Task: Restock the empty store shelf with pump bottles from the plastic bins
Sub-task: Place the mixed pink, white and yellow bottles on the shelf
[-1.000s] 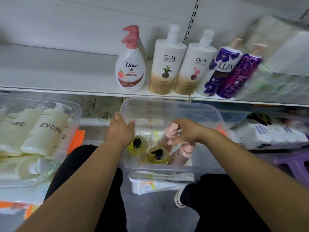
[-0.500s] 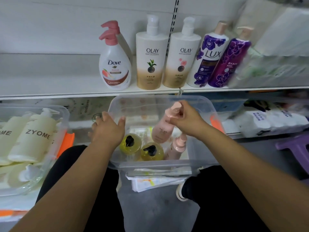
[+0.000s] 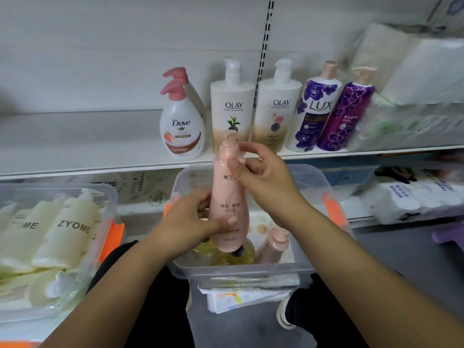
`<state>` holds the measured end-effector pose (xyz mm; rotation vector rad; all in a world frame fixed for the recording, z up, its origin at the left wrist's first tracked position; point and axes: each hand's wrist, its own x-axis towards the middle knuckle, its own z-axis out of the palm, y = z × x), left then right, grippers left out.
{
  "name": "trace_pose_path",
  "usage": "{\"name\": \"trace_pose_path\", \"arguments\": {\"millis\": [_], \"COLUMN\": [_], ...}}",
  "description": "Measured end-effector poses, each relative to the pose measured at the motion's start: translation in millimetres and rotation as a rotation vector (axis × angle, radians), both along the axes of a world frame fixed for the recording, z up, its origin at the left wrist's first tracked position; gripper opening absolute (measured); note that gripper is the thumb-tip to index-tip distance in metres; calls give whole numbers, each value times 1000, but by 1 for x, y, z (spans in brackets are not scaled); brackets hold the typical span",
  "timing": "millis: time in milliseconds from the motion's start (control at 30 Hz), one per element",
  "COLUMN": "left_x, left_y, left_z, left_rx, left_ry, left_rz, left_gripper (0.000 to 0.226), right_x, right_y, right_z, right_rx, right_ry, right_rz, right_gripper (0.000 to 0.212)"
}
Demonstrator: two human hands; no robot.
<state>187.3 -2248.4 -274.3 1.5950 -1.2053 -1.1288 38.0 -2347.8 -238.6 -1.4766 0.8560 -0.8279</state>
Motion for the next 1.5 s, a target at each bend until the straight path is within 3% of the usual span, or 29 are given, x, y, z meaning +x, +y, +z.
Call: {"name": "trace_pose_path", "arguments": {"millis": [233,433,533,667,900,1033,1167,1500], "left_x": [42,107,147,194,235,241,248,259], "left_y": [16,13,2,-20,-59,-74,-87,-130], "left_z": [6,21,23,18,10,-3,-10,-29], "left_rx": [73,40,25,-9,-90,-131,-160,-226], "left_ry": [215,284,249,116,-63,-197,-215,-280], "left_rz": [144,344,476,567,527,458,421,394], "left_gripper": [28,31,27,30,34,35,36,43], "right_x": [70,124,146,177,202,203,204,204], "right_y": [-7,-32,-37,-43,-45,-44,-40,-39], "right_z": [-6,-43,-53,-60,-71,-86,-96,-111], "right_rx": [-14,-260,-303,-305,-644,-770,-861,-860], "right_ry": [59,419,565,614,1011,1038,1054,991], "right_rz": [97,172,238,323,415,381,330,257], "right_gripper": [14,24,37,51,61,84,96,88]}}
